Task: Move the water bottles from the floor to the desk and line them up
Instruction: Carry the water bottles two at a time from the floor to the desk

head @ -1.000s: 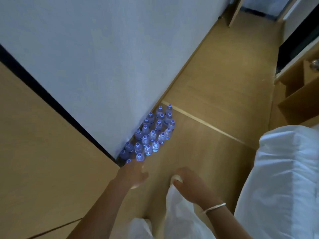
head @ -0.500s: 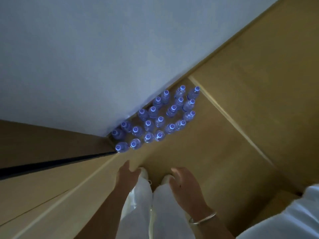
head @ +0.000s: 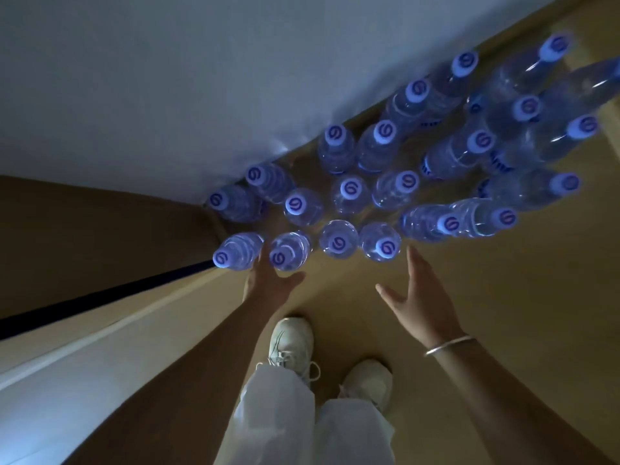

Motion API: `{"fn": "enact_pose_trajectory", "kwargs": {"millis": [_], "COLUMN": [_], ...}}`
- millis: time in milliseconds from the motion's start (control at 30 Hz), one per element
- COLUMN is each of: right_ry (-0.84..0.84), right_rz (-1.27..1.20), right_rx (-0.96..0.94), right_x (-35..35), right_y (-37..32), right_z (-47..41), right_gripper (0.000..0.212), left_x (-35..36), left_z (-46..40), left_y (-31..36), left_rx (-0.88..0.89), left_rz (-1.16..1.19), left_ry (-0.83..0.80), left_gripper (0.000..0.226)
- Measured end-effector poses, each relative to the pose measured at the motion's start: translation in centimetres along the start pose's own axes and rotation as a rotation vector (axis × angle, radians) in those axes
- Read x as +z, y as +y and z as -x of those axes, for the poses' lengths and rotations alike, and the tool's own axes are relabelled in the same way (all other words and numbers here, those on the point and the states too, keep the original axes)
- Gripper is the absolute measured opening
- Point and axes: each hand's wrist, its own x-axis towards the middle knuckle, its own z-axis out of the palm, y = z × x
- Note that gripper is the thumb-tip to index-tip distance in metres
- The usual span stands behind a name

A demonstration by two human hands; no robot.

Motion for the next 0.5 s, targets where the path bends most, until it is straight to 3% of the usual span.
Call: {"fn": "enact_pose_trajectory", "kwargs": {"millis": [167,267,400,500], "right_ry": [0.045,0.14,0.207,0.197], "right_rz": [-0.059,-0.091,0.038,0.062], "right_rx": [-0.08,-0.085,-0.067,-0.042], "right_x": [2.7,3.4,3.5,2.4], "right_y": [1.1,0.7,-0.2,-1.5], "right_z": [-4.7,-6.0,-5.4,-2.8], "right_gripper": [0.096,0.088,0.073,0.072], "left_x": [1.1,1.2,0.6,-1.0], "left_z": [-2.2,-2.5,-0.5,2.4], "left_y": [-0.9,-1.6,-1.8,-0.9], "left_rx": [0.011,0.082,0.07,0.089], "left_rz": [0.183,0.193,0.151,0.086], "left_ry": [0.008,0.039,0.054,0.003], "left_gripper": [0.084,0.057,0.076,0.066]}}
